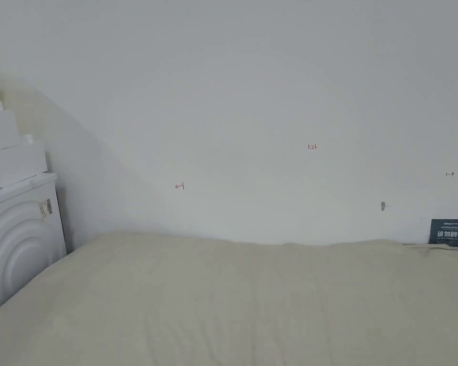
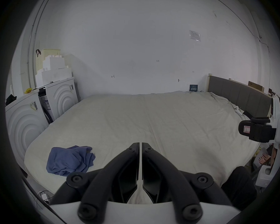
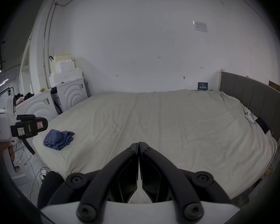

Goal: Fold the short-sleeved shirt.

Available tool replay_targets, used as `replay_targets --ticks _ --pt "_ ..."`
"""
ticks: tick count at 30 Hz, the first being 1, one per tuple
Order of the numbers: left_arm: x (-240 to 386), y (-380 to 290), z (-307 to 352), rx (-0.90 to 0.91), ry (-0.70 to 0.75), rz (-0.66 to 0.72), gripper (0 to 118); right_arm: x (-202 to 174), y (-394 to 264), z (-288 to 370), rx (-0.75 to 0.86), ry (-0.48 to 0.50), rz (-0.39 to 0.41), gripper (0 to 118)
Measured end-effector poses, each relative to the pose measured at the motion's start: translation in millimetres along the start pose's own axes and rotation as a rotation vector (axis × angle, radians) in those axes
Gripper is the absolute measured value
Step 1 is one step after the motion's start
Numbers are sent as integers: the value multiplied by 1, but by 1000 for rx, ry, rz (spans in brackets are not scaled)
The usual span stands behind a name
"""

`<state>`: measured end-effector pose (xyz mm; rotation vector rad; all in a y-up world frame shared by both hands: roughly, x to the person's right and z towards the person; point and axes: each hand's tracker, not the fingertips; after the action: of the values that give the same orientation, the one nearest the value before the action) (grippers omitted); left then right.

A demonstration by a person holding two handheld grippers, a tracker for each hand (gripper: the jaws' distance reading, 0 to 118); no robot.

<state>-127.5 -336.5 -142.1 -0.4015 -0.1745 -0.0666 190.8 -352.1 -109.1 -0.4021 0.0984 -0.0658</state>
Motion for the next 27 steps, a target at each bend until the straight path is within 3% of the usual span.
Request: replay_targets --ticks 21,27 --pt "1 -3 6 0 13 6 8 -8 4 5 4 -1 -13 2" --pt "2 -6 5 -10 8 7 12 -9 4 2 -3 6 -25 7"
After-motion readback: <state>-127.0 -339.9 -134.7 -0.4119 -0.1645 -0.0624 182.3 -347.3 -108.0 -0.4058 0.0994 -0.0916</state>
